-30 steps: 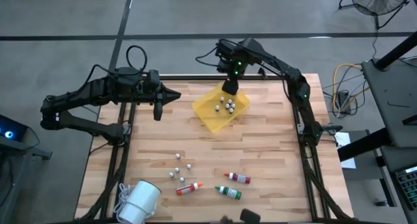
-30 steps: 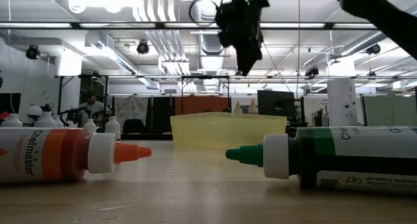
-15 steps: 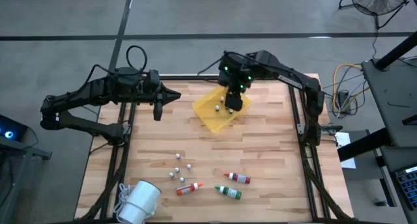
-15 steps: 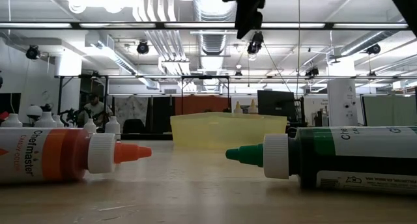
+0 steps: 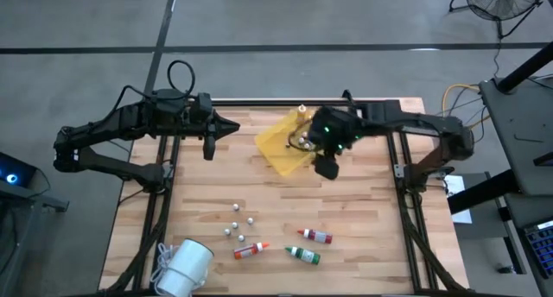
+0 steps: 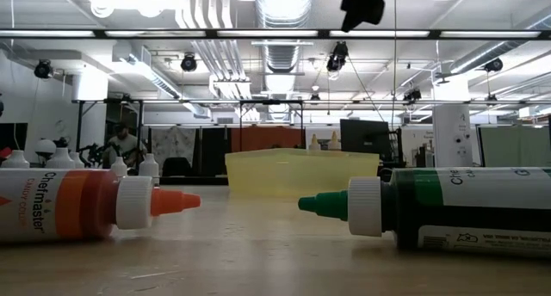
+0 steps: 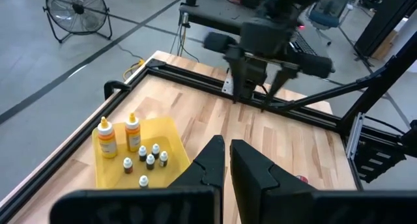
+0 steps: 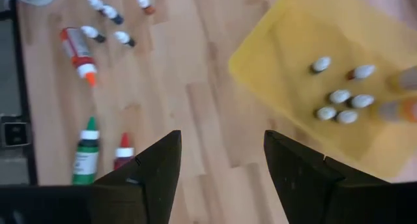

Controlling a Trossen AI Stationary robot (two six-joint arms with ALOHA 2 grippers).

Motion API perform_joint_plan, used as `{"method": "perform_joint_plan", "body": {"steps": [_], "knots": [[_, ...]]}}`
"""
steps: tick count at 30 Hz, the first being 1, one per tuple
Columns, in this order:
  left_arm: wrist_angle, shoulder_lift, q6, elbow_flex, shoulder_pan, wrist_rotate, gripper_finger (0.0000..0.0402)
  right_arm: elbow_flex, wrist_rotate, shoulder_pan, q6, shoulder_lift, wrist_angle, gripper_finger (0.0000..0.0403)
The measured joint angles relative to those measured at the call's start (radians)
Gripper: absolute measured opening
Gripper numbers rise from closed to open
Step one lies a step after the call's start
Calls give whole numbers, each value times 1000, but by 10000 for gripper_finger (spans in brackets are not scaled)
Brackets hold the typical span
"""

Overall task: Pick & Place food coloring
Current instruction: Put the large red food coloring bottle into the yellow bin

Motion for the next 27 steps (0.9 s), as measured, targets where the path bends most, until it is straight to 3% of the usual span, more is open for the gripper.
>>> {"method": "perform_joint_plan", "body": {"steps": [10, 18, 27], "knots": [[1, 0, 3, 0, 0, 0, 0, -231, -1, 209, 87, -122, 120, 210], [1, 0, -25, 0, 0, 5, 0, -304, 48, 395, 119, -106, 117, 210], [1, 0, -39, 0, 0, 24, 0, -353, 60, 519, 236, -20, 119, 210]]}}
